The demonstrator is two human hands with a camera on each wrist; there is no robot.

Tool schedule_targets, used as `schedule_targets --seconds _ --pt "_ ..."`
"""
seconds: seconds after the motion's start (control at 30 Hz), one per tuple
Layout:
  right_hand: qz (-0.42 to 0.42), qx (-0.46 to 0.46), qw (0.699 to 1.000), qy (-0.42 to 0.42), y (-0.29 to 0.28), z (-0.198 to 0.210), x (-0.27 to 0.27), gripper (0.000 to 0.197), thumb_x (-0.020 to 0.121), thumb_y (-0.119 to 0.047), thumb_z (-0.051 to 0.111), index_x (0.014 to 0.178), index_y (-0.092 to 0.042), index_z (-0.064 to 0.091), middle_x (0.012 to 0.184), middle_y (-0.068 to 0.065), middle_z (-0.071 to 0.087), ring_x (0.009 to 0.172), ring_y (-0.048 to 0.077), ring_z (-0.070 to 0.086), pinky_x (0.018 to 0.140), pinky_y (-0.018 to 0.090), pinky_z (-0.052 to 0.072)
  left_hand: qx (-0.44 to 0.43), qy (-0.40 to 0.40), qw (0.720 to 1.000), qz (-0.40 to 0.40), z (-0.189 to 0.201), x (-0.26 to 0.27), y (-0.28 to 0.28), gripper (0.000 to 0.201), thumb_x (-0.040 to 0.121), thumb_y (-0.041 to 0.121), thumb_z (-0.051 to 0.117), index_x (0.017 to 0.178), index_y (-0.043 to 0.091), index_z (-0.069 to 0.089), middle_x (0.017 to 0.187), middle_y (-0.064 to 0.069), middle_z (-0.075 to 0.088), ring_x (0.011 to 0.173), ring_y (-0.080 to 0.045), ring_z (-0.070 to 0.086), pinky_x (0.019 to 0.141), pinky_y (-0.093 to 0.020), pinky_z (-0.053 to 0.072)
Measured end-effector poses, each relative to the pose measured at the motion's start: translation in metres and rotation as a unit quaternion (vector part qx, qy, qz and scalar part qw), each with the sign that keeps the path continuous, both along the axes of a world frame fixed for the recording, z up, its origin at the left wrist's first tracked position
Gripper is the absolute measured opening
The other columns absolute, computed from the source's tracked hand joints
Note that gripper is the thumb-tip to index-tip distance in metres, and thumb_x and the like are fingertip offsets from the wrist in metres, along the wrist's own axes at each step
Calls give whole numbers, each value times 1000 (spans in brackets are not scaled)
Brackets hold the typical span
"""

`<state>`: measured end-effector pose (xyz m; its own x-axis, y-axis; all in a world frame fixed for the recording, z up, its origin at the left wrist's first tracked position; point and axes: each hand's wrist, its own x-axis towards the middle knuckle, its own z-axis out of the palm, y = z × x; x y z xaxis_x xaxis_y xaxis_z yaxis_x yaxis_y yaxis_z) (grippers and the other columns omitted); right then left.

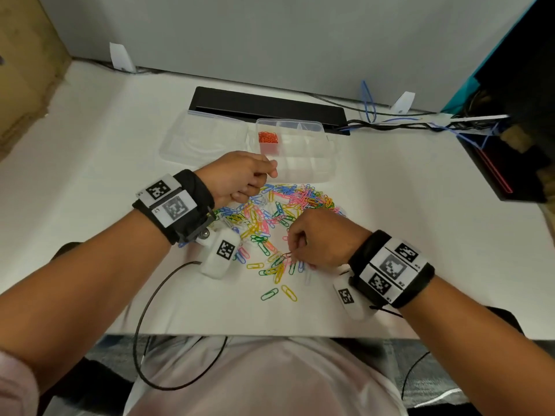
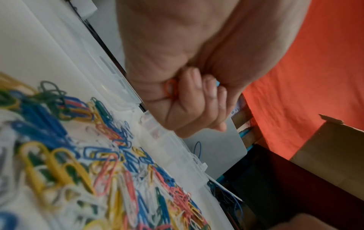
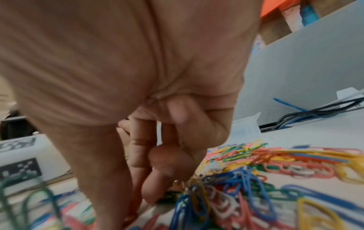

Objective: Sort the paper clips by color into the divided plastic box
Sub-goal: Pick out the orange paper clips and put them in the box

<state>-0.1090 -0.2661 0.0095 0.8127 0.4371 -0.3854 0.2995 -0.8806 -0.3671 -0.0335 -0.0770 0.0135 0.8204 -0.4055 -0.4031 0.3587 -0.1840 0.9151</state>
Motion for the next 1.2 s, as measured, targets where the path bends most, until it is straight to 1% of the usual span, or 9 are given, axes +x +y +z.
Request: schedule_targets --seconds 0.27,0.37,0.6,0.77,0.83,0.93,1.03,1.13,1.2 --pt "-35 13 999 34 -2 1 8 10 78 -11 66 67 -11 67 54 -4 66 53 4 57 63 29 54 19 21 999 -16 -8 -12 -6 25 101 24 49 82 12 58 53 3 30 40 -7 22 37 -16 15" --pt "-66 66 996 1 -5 8 11 11 78 -13 73 70 -13 66 62 -10 61 56 3 53 58 23 44 24 28 999 -10 -8 -13 -4 25 102 25 48 82 11 57 53 2 34 41 -8 24 37 -17 16" --pt "-87 232 968 -26 5 30 20 5 83 -9 73 80 -13 73 73 -4 70 59 1 56 63 24 51 -6 148 989 -28 -23 -31 -22 34 102 30 38 80 12 57 60 -5 51 40 -10 36 30 -13 20" --pt "-127 316 937 -82 10 20 22 7 88 -19 70 87 -23 75 93 16 72 76 44 61 74 50 54 -105 152 982 38 -13 -17 -12 33 102 34 45 77 14 53 54 4 35 38 -4 26 30 -13 17" --pt "-140 349 924 -78 21 9 18 9 88 -13 70 92 -20 76 111 8 71 85 33 65 86 46 55 -85 125 987 64 -9 -11 -3 31 103 30 46 79 12 54 50 5 32 36 -4 23 30 -13 16" --pt "-127 305 939 -99 28 -3 18 27 91 -14 68 117 -18 70 134 -6 60 107 11 64 98 31 51 -64 79 986 128 -4 -2 13 23 103 10 35 94 12 57 50 5 30 36 -4 22 31 -13 15" --pt "-77 194 976 -68 21 1 20 47 96 -29 61 142 -26 52 154 -8 41 138 9 42 116 34 34 -89 51 975 199 2 10 38 25 101 6 29 96 15 53 47 7 30 35 -4 22 32 -13 13" --pt "54 17 998 19 19 1 15 54 96 -46 56 147 -33 43 163 -9 21 150 9 18 122 35 18 -103 44 965 236 4 18 63 23 100 9 30 100 16 52 47 8 28 38 -5 21 32 -14 14" --pt "103 -43 993 32 23 1 10 53 95 -53 54 144 -34 47 163 -9 23 149 11 21 121 35 22 -106 39 962 248 4 21 78 22 100 10 32 102 16 53 48 8 28 39 -6 21 32 -15 15"
